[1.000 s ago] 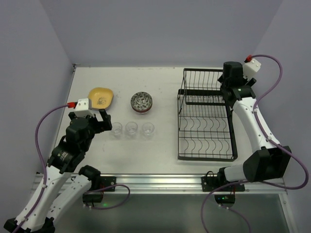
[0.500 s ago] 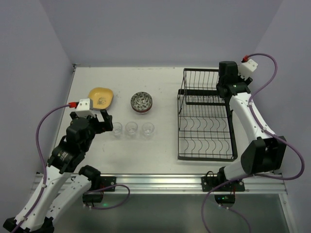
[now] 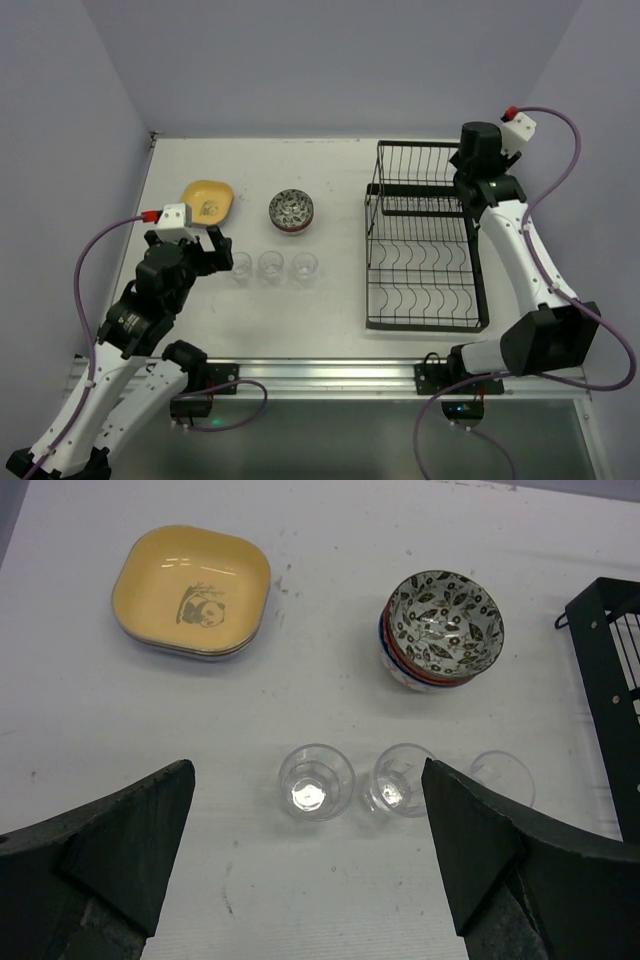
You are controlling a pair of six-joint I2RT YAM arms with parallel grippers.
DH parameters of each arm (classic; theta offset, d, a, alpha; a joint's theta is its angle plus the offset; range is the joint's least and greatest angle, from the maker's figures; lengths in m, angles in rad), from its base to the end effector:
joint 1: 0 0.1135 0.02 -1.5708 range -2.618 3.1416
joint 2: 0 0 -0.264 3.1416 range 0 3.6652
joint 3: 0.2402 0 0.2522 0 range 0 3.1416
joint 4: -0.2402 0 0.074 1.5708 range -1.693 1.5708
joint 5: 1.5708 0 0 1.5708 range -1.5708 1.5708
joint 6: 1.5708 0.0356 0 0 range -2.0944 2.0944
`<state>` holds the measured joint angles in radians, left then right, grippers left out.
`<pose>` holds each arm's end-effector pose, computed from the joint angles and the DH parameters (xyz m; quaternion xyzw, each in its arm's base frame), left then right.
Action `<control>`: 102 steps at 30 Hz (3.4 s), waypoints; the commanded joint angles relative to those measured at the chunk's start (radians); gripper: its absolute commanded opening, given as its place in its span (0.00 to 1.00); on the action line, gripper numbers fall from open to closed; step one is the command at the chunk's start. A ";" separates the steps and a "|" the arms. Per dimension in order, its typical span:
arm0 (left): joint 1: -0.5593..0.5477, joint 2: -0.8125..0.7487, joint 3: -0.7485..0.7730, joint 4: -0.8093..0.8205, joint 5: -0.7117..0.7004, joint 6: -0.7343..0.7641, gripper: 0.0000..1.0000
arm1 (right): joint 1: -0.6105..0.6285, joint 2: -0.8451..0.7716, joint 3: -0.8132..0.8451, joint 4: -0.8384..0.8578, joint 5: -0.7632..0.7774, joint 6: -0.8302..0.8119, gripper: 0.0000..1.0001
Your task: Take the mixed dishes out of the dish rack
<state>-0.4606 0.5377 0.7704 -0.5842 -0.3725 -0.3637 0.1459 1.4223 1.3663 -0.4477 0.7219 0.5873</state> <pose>0.1118 -0.0410 0.3267 -0.0669 0.8099 -0.0863 0.5764 0.3171 0.0228 0.3722 0.3516 0.7467 -0.1133 0.5532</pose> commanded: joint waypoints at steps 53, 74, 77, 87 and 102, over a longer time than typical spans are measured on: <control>-0.219 0.403 0.029 1.339 0.905 -0.638 0.00 | 0.613 -0.267 -0.664 1.793 -0.975 0.384 0.00; -0.120 0.523 0.479 -0.228 -0.177 -0.160 0.00 | 0.607 -0.586 -0.580 0.720 -0.396 -0.004 0.99; 0.073 0.609 0.472 -0.267 0.045 -0.046 0.00 | 0.607 -0.620 -0.526 0.514 -0.308 -0.040 0.99; 0.197 0.760 0.388 -0.307 0.058 -0.034 0.00 | 0.597 -0.714 -0.519 0.320 -0.240 -0.158 0.99; 0.281 0.903 0.236 -0.247 0.199 0.009 0.00 | 0.583 -0.746 -0.564 0.307 -0.191 -0.221 0.99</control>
<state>-0.1852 1.4410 1.0023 -0.8566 -0.2150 -0.3946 0.7319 0.6846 0.7982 -0.1509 0.4896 0.3988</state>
